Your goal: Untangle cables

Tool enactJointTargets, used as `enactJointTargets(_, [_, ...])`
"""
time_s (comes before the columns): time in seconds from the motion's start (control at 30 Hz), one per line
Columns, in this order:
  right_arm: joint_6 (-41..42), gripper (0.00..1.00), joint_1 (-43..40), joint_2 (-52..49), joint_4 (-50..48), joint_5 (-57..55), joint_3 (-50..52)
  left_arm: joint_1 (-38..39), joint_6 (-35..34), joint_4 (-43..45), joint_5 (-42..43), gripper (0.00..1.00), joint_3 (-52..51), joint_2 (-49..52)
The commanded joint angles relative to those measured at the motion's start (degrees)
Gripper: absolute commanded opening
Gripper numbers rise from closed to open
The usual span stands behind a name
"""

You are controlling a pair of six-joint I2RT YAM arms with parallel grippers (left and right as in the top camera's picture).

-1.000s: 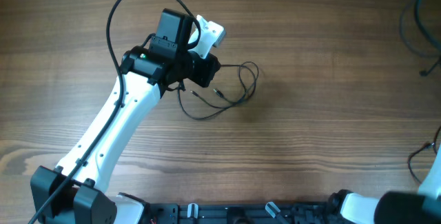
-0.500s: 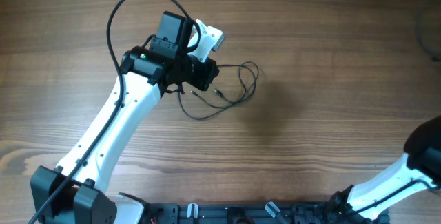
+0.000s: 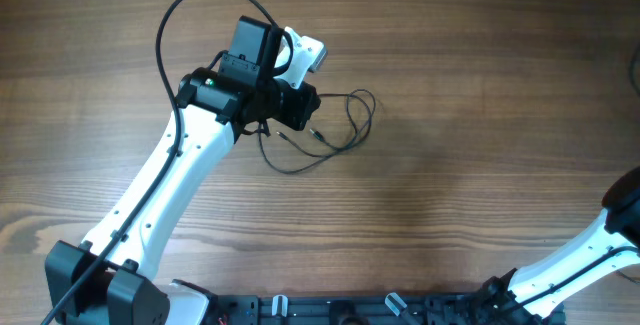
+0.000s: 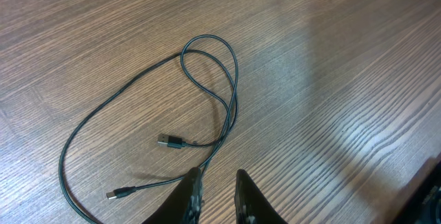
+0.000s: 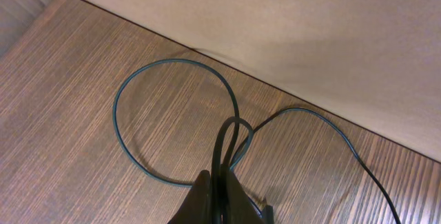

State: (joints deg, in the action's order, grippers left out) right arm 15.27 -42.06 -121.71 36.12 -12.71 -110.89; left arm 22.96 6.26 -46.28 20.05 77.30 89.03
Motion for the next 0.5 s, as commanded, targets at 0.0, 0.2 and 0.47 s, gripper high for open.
enactJointTargets(0.0, [-0.17, 0.19, 0.31, -0.87, -0.07, -0.85, -1.62, 0.17, -0.81, 0.07, 1.11, 0.18, -0.44, 0.33])
enactJointTargets(0.2, [-1.03, 0.99, 0.33, -0.07, 0.79, -1.22, -1.64, 0.17, -0.76, 0.17, 1.09, 0.18, -0.44, 0.33])
enactJointTargets(0.47, [2.93, 1.00, 2.10, 11.21, 1.73, 1.31, -1.68, 0.17, -0.74, 1.25, -0.09, 0.19, -0.44, 0.33])
